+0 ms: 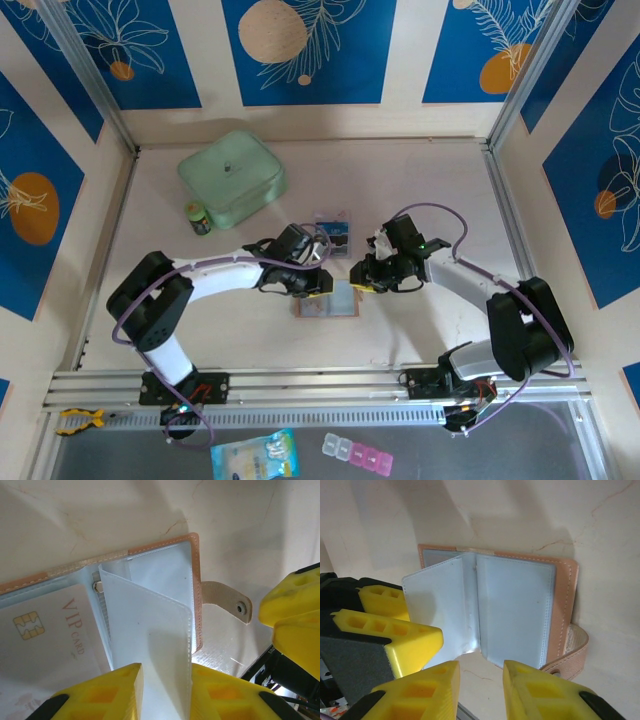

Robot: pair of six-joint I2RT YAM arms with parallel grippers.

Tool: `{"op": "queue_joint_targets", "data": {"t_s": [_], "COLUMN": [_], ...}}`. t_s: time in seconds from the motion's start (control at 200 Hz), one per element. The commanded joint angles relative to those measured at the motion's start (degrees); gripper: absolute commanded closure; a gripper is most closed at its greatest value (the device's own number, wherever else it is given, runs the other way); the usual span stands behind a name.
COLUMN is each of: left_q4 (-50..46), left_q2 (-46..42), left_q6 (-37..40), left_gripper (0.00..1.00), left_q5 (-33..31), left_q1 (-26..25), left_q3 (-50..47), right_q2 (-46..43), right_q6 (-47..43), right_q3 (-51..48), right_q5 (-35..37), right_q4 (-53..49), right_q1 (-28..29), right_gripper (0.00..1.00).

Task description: Take the credit cards out of the card holder

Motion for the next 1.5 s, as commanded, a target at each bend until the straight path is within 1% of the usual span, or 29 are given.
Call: {"op": "queue_joint_targets", "data": {"t_s": [0.0,0.155,0.27,0.53,0.625,0.92,0.98,1.1,1.16,1.345,1.496], "left_q4": [3.48,6.14,7.48,9.91,10.69,11.56,11.96,12.41,12.67,13.08,11.74], "left_q2": [0.92,2.95,3.94,7.30,8.85,11.94,12.23,12.08,11.79,10.02,7.22], "left_q6": [-0.86,-2.19,-2.84,-3.86,-4.25,-4.56,-4.67,-4.79,-4.71,-4.62,-3.64], "left_gripper": [0.71,0.70,0.79,0.82,0.81,0.75,0.72,0.64,0.62,0.62,0.64], "left_q5": [2.10,3.84,4.59,6.72,7.48,8.69,8.88,8.69,8.61,7.63,5.81], "left_q1": [0.37,0.33,0.22,-0.54,-1.03,-1.65,-1.67,-1.68,-1.72,-1.50,-0.34], "left_q3": [-0.54,-0.13,0.37,2.55,3.46,5.24,5.26,5.33,5.40,5.64,5.00], "right_q2": [0.57,0.31,-0.11,-0.86,-1.05,-2.03,-2.14,-2.46,-2.75,-3.31,-3.42], "right_q6": [-0.49,-0.49,-0.60,-1.28,-1.45,-1.77,-1.88,-1.90,-1.90,-1.88,-1.56], "right_q3": [1.75,1.84,2.01,2.02,2.04,1.24,1.27,1.34,1.32,1.50,1.41], "right_q5": [-0.14,0.25,0.65,1.22,1.18,1.09,1.00,1.09,1.09,1.26,0.89], "right_q4": [-1.23,-1.60,-2.06,-3.00,-3.28,-3.63,-3.80,-3.99,-4.16,-4.65,-4.39], "right_q1": [0.52,0.58,0.56,0.01,-0.34,-1.26,-1.42,-1.66,-1.71,-1.87,-1.83], "right_gripper": [0.71,0.71,0.71,0.71,0.71,0.71,0.71,0.70,0.69,0.69,0.69]}}
